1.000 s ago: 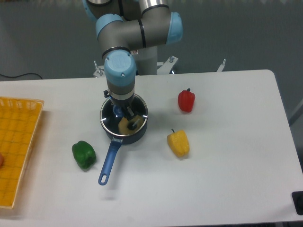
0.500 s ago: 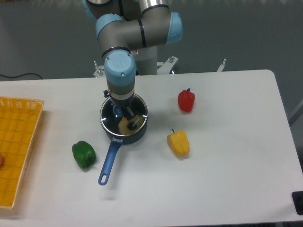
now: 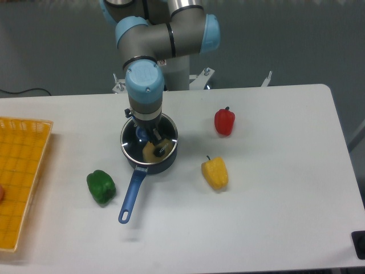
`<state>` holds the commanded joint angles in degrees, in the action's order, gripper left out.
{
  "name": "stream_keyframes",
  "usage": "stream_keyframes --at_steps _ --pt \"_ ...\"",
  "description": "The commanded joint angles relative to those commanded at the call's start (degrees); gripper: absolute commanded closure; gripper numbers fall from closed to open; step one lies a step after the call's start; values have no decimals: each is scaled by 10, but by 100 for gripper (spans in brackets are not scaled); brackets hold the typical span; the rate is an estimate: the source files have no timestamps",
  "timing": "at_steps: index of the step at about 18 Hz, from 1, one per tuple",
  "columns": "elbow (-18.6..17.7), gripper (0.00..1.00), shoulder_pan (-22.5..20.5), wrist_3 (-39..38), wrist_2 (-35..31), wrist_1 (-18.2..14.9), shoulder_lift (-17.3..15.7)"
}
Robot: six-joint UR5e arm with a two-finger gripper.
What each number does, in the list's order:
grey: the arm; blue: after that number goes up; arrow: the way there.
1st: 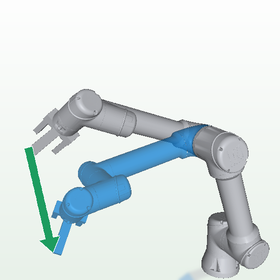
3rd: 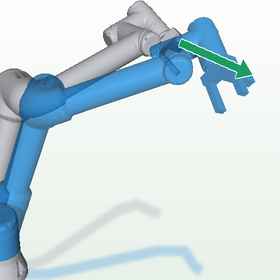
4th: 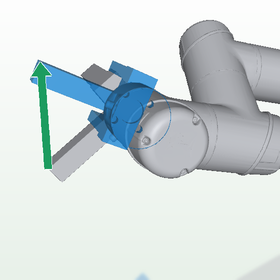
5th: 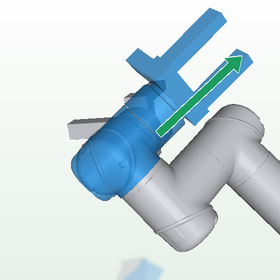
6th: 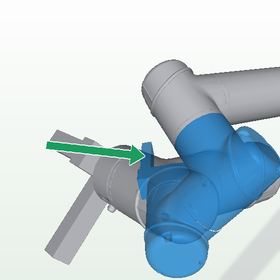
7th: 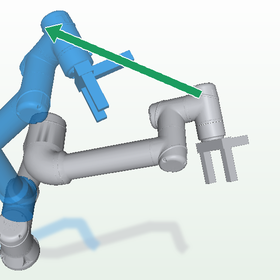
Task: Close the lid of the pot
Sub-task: 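Settle the glass lid onto the saucepan rim, holding the knob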
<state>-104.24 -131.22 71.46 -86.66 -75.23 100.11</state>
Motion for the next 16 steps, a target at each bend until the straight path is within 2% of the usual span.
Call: stream_keyframes --at_steps 10,16 --pt "0 43 1 0 -1 1 4" --pt "0 36 1 3 -1 1 4"
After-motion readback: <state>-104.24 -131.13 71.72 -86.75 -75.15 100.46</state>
